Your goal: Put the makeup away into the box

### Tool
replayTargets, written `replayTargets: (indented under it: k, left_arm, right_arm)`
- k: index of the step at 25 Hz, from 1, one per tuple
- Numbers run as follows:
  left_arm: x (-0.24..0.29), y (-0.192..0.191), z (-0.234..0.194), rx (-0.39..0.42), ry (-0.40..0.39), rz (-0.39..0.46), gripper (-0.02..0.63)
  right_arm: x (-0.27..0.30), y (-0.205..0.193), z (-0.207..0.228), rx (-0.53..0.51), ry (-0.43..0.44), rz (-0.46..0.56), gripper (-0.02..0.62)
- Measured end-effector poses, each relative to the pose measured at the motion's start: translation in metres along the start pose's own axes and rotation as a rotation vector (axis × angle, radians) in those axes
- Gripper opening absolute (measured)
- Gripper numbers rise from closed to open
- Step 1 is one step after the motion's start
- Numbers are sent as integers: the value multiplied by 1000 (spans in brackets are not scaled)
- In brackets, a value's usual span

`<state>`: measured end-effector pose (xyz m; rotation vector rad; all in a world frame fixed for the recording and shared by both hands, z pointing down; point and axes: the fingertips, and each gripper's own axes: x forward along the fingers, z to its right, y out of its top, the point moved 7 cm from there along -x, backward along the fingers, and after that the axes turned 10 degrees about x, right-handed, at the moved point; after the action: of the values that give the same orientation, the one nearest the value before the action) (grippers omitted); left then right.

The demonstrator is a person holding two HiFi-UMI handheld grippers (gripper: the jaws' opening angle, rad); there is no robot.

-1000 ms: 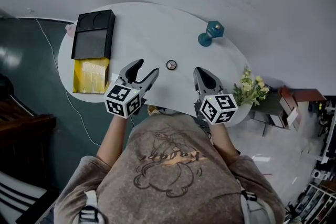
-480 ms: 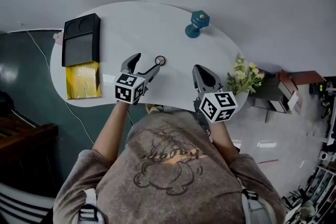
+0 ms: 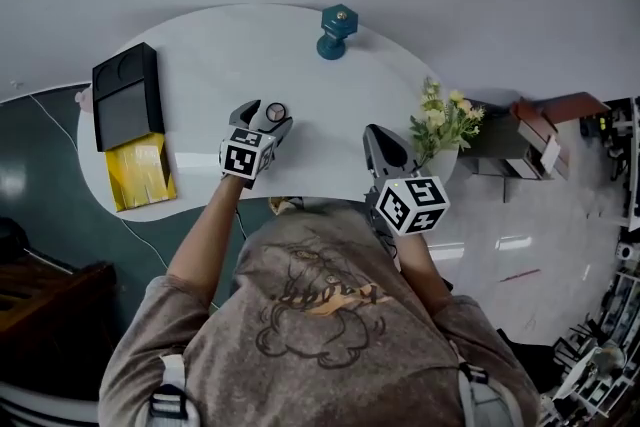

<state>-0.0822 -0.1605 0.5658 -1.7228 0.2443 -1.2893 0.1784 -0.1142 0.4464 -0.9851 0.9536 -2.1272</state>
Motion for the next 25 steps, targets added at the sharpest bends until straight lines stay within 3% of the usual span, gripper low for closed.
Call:
replayTargets:
  k: [6, 10, 19, 25]
  left_arm:
    - [26, -8, 3, 33, -15, -61, 343]
    - [35, -12, 1, 42, -2, -86, 281]
    - [47, -21, 1, 37, 5, -126, 253]
    - [45, -18, 3, 34, 16, -107, 249]
  right_arm:
    - [-21, -2, 18, 22, -69, 22, 3]
    - [-29, 0, 23, 29, -89, 33, 3]
    - [-28, 5, 27, 25, -91, 33, 3]
    - [-25, 6, 28, 23, -76, 32, 3]
